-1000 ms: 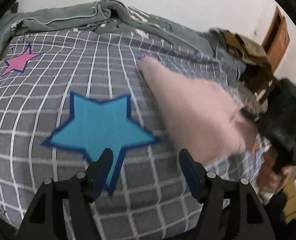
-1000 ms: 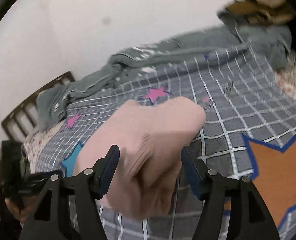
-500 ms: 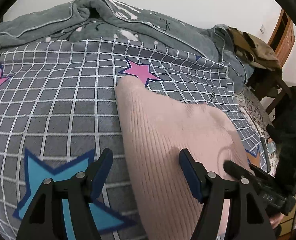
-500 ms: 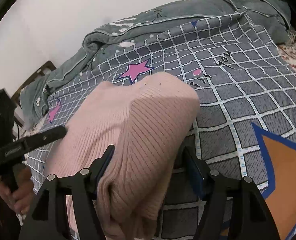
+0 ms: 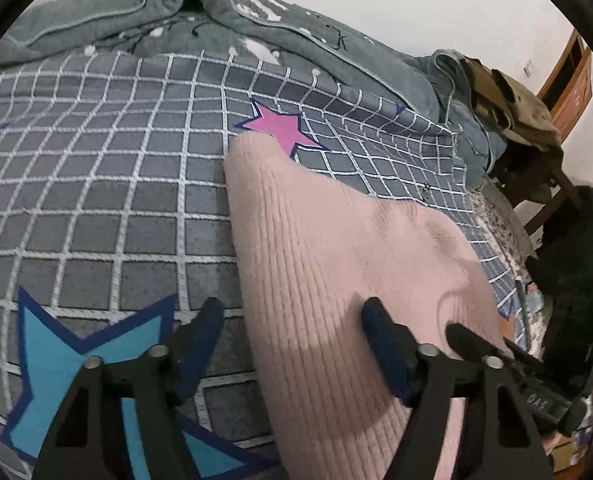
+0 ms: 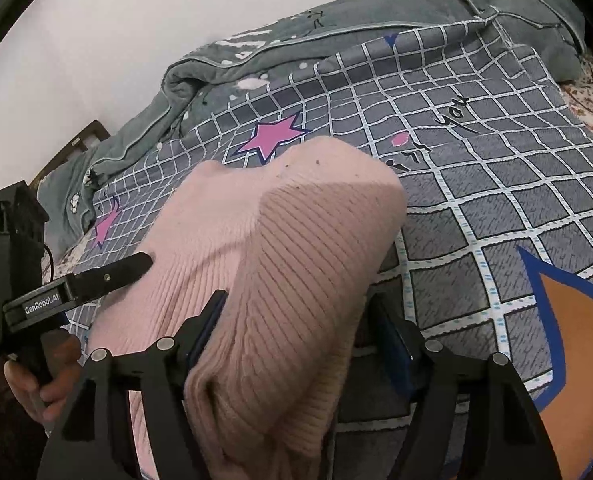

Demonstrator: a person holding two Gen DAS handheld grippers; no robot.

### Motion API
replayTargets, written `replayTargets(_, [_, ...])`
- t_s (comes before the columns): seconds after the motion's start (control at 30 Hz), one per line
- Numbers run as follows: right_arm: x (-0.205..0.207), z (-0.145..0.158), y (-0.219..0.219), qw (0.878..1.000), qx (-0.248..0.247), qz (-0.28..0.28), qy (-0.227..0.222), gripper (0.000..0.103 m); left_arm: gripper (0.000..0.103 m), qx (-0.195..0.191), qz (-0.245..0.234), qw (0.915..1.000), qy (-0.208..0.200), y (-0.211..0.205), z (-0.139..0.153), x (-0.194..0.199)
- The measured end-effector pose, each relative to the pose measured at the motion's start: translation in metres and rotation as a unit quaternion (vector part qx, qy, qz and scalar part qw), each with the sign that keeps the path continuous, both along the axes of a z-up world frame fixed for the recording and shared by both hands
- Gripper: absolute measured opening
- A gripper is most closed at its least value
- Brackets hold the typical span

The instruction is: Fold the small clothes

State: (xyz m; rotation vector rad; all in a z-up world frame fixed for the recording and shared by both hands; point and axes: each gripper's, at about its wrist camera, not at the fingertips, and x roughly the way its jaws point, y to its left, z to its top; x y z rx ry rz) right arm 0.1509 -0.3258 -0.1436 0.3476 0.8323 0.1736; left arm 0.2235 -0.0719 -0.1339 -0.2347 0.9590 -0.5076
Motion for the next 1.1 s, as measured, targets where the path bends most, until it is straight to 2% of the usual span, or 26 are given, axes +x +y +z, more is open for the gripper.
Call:
replayTargets(0.03, [0.000, -0.001, 0.001, 1.000, 0.001, 0.001, -0.002, 0.069, 0.053, -0.005, -0.002, 1.0000, 0.000, -0.001, -0.001, -0.001])
replayTargets(0.07, [0.000, -0.002, 0.001, 1.000, 0.003, 0.002, -0.002, 0.068, 0.049, -0.001, 0.000, 1.0000, -0.004, -0.004, 0.000, -0.002])
replayTargets(0.1, [0.001, -0.003, 0.001, 1.000, 0.010, 0.004, -0.002, 0.060, 0.045, 0.011, 0.002, 0.9998, -0.015, -0.008, 0.002, -0.004])
replayTargets(0.13, [0.001, -0.003, 0.002, 1.000, 0.020, 0.010, -0.002, 0.048, 0.040, 0.022, 0.003, 0.9995, -0.025, -0.011, 0.004, -0.006])
replayTargets(0.2, [-0.002, 0.001, 0.005, 1.000, 0.027, 0.012, -0.006, 0.036, 0.034, 0.039, 0.005, 0.9981, -0.047, -0.015, 0.012, -0.011])
replayTargets(0.27, [-0.006, 0.010, 0.014, 1.000, 0.001, 0.011, -0.023, 0.030, 0.032, 0.039, 0.006, 0.9976, -0.056, -0.013, 0.017, -0.014])
replayTargets(0.33, [-0.009, 0.019, 0.019, 0.999, -0.007, 0.008, -0.039, 0.027, 0.030, 0.027, 0.007, 0.9978, -0.060, -0.004, 0.023, -0.014])
replayTargets(0.4, [-0.010, 0.029, 0.022, 0.999, 0.006, 0.004, -0.050, 0.026, 0.026, 0.013, 0.013, 0.9978, -0.064, 0.008, 0.029, -0.013])
replayTargets(0.43, [-0.009, 0.034, 0.024, 0.998, 0.017, 0.006, -0.056, 0.026, 0.021, 0.011, 0.019, 0.9973, -0.070, 0.016, 0.034, -0.013])
replayTargets(0.47, [-0.006, 0.039, 0.028, 0.998, 0.029, 0.011, -0.062, 0.025, 0.008, 0.014, 0.024, 0.9967, -0.077, 0.020, 0.037, -0.013])
replayTargets(0.5, [-0.004, 0.043, 0.032, 0.997, 0.033, 0.014, -0.066, 0.025, 0.006, 0.027, 0.035, 0.9950, -0.090, 0.031, 0.044, -0.012])
replayTargets(0.57, [0.003, 0.050, 0.050, 0.997, 0.024, 0.019, -0.076, 0.024, 0.002, 0.019, 0.027, 0.9953, -0.090, 0.045, 0.051, -0.007])
replayTargets(0.63, [0.013, 0.054, 0.069, 0.995, 0.028, 0.032, -0.085, 0.023, 0.002, -0.005, 0.026, 0.9962, -0.084, 0.066, 0.056, 0.000])
replayTargets(0.8, [0.027, 0.055, 0.083, 0.997, 0.007, 0.026, -0.072, 0.023, 0.003, -0.013, 0.023, 0.9981, -0.056, 0.078, 0.045, 0.006])
replayTargets(0.87, [0.025, 0.050, 0.075, 0.998, -0.022, 0.018, -0.059, 0.024, 0.012, -0.026, 0.013, 0.9990, -0.035, 0.076, 0.033, 0.006])
replayTargets(0.93, [0.024, 0.041, 0.065, 0.999, -0.030, 0.019, -0.038, 0.027, 0.022, -0.040, 0.002, 0.9991, -0.014, 0.072, 0.020, 0.005])
replayTargets(1.03, [0.015, 0.027, 0.046, 0.999, -0.023, 0.023, -0.009, 0.034, 0.027, -0.053, -0.009, 0.9985, -0.005, 0.065, 0.009, -0.001])
replayTargets(1.1, [0.005, 0.021, 0.040, 0.999, -0.019, 0.025, -0.005, 0.037, 0.045, -0.064, -0.010, 0.9979, -0.007, 0.064, 0.008, -0.003])
